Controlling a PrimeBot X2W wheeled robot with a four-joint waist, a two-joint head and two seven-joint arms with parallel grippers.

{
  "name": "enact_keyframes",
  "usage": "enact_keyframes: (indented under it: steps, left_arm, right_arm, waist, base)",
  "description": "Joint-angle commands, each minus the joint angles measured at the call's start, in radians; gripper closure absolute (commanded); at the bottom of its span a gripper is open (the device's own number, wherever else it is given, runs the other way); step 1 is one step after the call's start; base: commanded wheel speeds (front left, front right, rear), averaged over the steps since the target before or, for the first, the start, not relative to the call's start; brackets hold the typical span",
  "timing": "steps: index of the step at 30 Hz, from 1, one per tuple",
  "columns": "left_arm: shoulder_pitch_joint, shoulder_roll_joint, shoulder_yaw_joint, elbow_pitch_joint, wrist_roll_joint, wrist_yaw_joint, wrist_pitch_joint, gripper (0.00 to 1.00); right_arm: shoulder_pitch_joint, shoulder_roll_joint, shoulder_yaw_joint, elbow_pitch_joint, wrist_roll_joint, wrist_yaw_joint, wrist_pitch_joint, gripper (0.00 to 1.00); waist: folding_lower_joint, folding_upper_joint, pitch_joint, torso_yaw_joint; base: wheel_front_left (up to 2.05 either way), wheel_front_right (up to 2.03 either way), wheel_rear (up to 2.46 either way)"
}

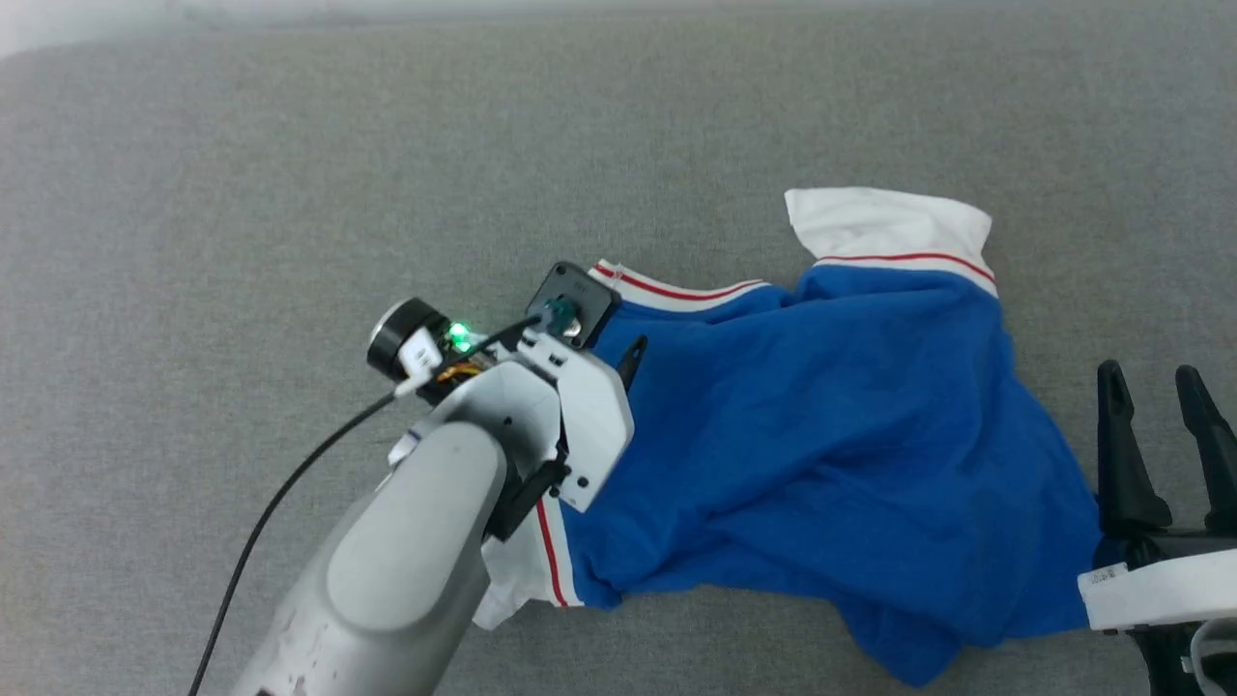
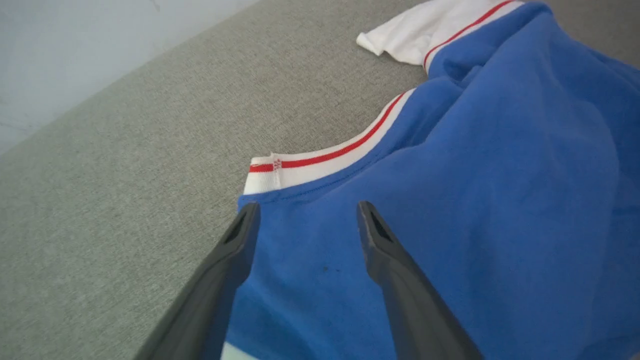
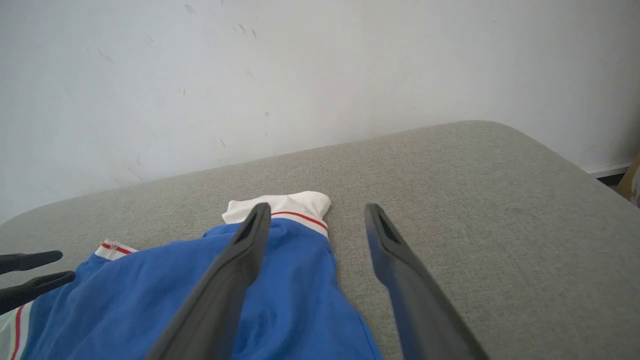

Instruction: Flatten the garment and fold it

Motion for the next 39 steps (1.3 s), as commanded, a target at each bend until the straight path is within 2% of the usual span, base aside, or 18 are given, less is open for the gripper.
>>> enact_keyframes:
  steps: [1, 10, 11, 12, 13, 18, 21, 25, 30, 31, 32, 33, 36, 39]
  left_arm:
    - [-0.036, 0.002, -0.014, 0.04, -0.001, -0.006, 0.017, 0.0]
    - [-0.11, 0.008, -0.13, 0.295, 0.01, -0.022, 0.091, 0.0]
    - [-0.11, 0.009, -0.148, 0.31, 0.003, -0.023, 0.096, 0.26]
    - [-0.112, 0.011, -0.162, 0.319, -0.005, -0.024, 0.09, 0.75]
    - [-0.113, 0.013, -0.17, 0.323, -0.016, -0.025, 0.076, 1.0]
    - [-0.172, 0.016, -0.148, 0.294, -0.054, -0.023, -0.03, 1.0]
    - [-0.233, 0.023, -0.098, 0.248, -0.066, 0.002, -0.102, 1.0]
    - [-0.311, 0.069, -0.025, 0.202, -0.062, 0.055, -0.176, 1.0]
    - [-0.318, 0.146, 0.043, 0.223, -0.054, 0.129, -0.196, 1.0]
    - [-0.308, 0.157, 0.055, 0.233, -0.055, 0.146, -0.203, 0.92]
    - [-0.293, 0.163, 0.064, 0.244, -0.06, 0.158, -0.206, 0.52]
    - [-0.276, 0.16, 0.071, 0.25, -0.069, 0.167, -0.211, 0.0]
    - [-0.23, 0.123, 0.104, 0.242, -0.122, 0.187, -0.254, 0.0]
    - [-0.197, 0.078, 0.155, 0.199, -0.182, 0.208, -0.349, 0.0]
  right_arm:
    - [-0.018, 0.003, 0.003, -0.011, -0.006, -0.001, 0.006, 0.0]
    - [-0.058, 0.003, 0.032, -0.006, -0.012, -0.001, 0.015, 0.0]
    - [-0.059, 0.003, 0.032, -0.004, -0.012, -0.001, 0.016, 0.0]
    - [-0.061, 0.003, 0.031, -0.003, -0.012, -0.001, 0.016, 0.0]
    - [-0.061, 0.003, 0.029, -0.001, -0.011, -0.001, 0.016, 0.0]
    - [-0.06, 0.003, 0.019, 0.004, -0.009, -0.001, 0.014, 0.0]
    - [-0.067, 0.003, 0.02, 0.007, -0.006, -0.001, 0.011, 0.0]
    - [-0.08, 0.003, 0.034, 0.007, -0.002, -0.001, 0.007, 0.0]
    - [-0.094, 0.003, 0.042, 0.019, 0.002, -0.001, 0.0, 0.0]
    - [-0.095, 0.003, 0.043, 0.021, 0.002, -0.001, -0.001, 0.0]
    - [-0.095, 0.003, 0.044, 0.024, 0.003, -0.001, -0.001, 0.0]
    - [-0.094, 0.003, 0.044, 0.026, 0.003, -0.001, -0.001, 0.0]
    - [-0.091, 0.003, 0.044, 0.033, 0.001, -0.001, 0.0, 0.0]
    - [-0.091, 0.003, 0.049, 0.043, -0.003, -0.001, 0.002, 0.0]
  waist:
    - [-0.0002, 0.0, 0.032, 0.0]
    - [-0.0002, 0.0, 0.081, -0.024]
    - [-0.0002, 0.0, 0.081, -0.027]
    - [-0.0002, 0.0, 0.081, -0.029]
    - [-0.0002, 0.0, 0.081, -0.03]
    - [-0.0002, 0.0, 0.077, -0.025]
    - [-0.0002, 0.0, 0.083, -0.024]
    - [-0.0002, 0.0, 0.1, -0.037]
    - [-0.0002, 0.0, 0.122, -0.066]
    - [-0.0002, 0.0, 0.126, -0.07]
    - [-0.0002, 0.0, 0.13, -0.074]
    - [-0.0002, 0.0, 0.132, -0.075]
    - [-0.0002, 0.0, 0.137, -0.071]
    - [-0.0002, 0.0, 0.122, -0.056]
  base:
    - [0.0, 0.0, 0.0]
    - [0.0, 0.0, 0.0]
    - [0.0, 0.0, 0.0]
    - [0.0, 0.0, 0.0]
    - [0.0, 0.0, 0.0]
    - [0.0, 0.0, 0.0]
    - [0.0, 0.0, 0.0]
    - [0.0, 0.0, 0.0]
    - [0.0, 0.0, 0.0]
    - [0.0, 0.0, 0.0]
    - [0.0, 0.0, 0.0]
    - [0.0, 0.0, 0.0]
    - [0.0, 0.0, 0.0]
    - [0.0, 0.0, 0.0]
